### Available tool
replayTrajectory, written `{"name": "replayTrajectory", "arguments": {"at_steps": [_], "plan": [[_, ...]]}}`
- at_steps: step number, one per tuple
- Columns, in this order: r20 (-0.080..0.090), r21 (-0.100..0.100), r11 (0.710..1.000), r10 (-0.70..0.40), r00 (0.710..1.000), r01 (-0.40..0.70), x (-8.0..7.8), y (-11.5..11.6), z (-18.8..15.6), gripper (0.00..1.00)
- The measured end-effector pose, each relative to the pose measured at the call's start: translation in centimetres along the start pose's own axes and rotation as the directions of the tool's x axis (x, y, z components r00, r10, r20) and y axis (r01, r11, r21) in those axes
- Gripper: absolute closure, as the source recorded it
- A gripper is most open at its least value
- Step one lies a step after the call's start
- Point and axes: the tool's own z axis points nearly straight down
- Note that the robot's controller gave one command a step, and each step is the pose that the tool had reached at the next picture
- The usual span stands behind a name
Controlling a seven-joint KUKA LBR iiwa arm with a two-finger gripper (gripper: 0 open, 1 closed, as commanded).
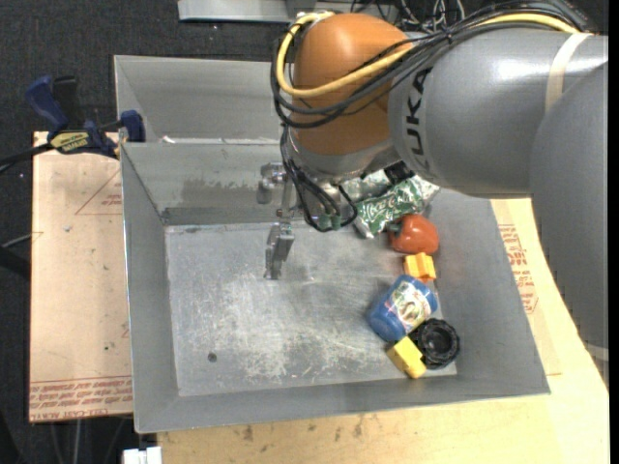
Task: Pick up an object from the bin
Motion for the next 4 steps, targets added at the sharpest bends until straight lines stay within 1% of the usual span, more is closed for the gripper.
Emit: {"name": "replayTrajectory", "arguments": {"at_steps": [1,2,3,4], "plan": [[0.000,0.000,1.000,0.000,1.000,0.000,0.0,0.0,0.0,0.00],[0.003,-0.002,0.997,0.082,0.997,-0.082,1.4,-2.9,2.4,0.00],[0.003,0.000,1.000,0.020,1.000,-0.020,-0.4,-4.6,5.5,0.00],[0.001,0.000,0.979,-0.204,0.979,0.204,-2.7,-6.2,6.1,0.00]]}}
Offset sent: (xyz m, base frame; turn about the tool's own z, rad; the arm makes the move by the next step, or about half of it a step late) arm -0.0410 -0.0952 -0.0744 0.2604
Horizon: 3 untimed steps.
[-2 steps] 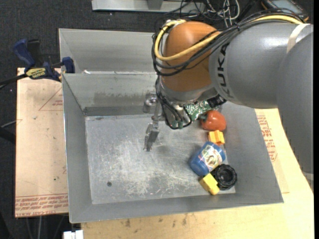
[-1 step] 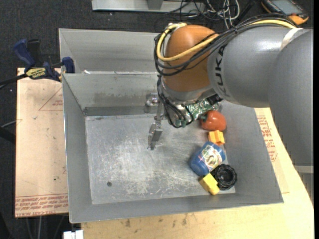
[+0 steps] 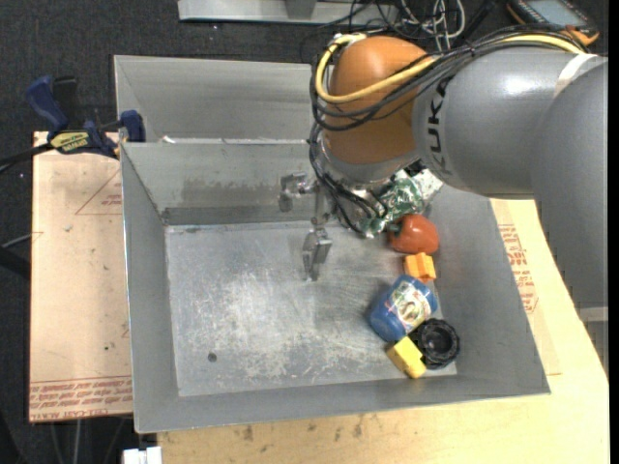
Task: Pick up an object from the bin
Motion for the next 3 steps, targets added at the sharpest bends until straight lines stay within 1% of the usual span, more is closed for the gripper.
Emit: {"name": "replayTrajectory", "arguments": {"at_steps": [1,2,3], "plan": [[0.002,0.001,0.996,-0.088,0.996,0.088,-0.1,0.1,-1.0,0.00],[0.002,0.000,0.992,-0.128,0.992,0.128,-1.1,-1.3,-1.0,1.00],[0.002,0.000,0.992,-0.127,0.992,0.127,-1.1,-1.3,-1.0,1.00]]}}
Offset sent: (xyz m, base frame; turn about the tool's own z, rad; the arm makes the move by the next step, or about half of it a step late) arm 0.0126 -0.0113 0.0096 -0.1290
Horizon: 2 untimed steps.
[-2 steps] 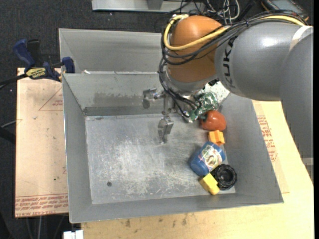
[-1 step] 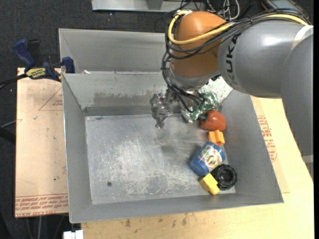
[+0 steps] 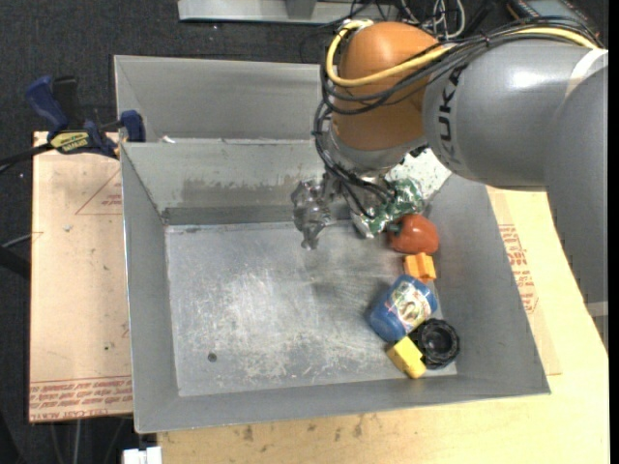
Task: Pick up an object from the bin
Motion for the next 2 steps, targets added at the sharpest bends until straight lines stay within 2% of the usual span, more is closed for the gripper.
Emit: {"name": "replayTrajectory", "arguments": {"at_steps": [1,2], "plan": [[-0.003,-0.001,0.998,0.065,0.998,-0.065,2.1,-3.3,-0.9,1.00],[-0.002,0.003,1.000,-0.001,1.000,0.001,1.2,0.1,-1.4,1.00]]}}
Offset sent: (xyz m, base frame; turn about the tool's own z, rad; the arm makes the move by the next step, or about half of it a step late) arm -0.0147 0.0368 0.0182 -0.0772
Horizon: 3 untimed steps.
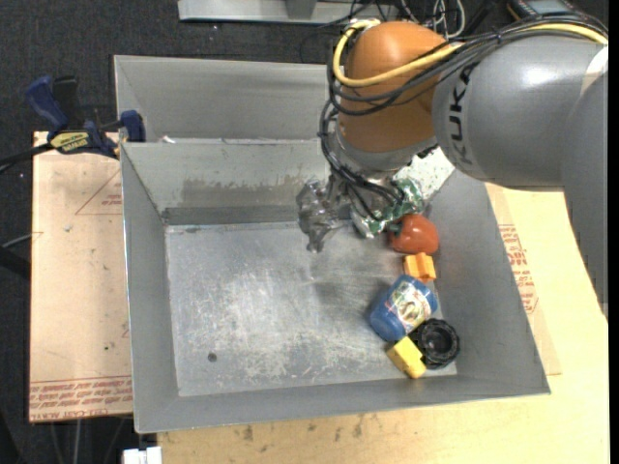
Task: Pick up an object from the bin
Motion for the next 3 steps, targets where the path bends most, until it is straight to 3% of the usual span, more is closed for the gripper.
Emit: {"name": "replayTrajectory", "arguments": {"at_steps": [1,2,3], "plan": [[0.003,-0.008,0.991,-0.133,0.991,0.133,3.3,2.0,1.0,1.00],[-0.001,-0.003,0.977,-0.212,0.977,0.212,5.3,-2.2,0.8,1.00],[0.002,-0.002,0.974,-0.227,0.974,0.227,5.2,-3.1,0.6,1.00]]}}
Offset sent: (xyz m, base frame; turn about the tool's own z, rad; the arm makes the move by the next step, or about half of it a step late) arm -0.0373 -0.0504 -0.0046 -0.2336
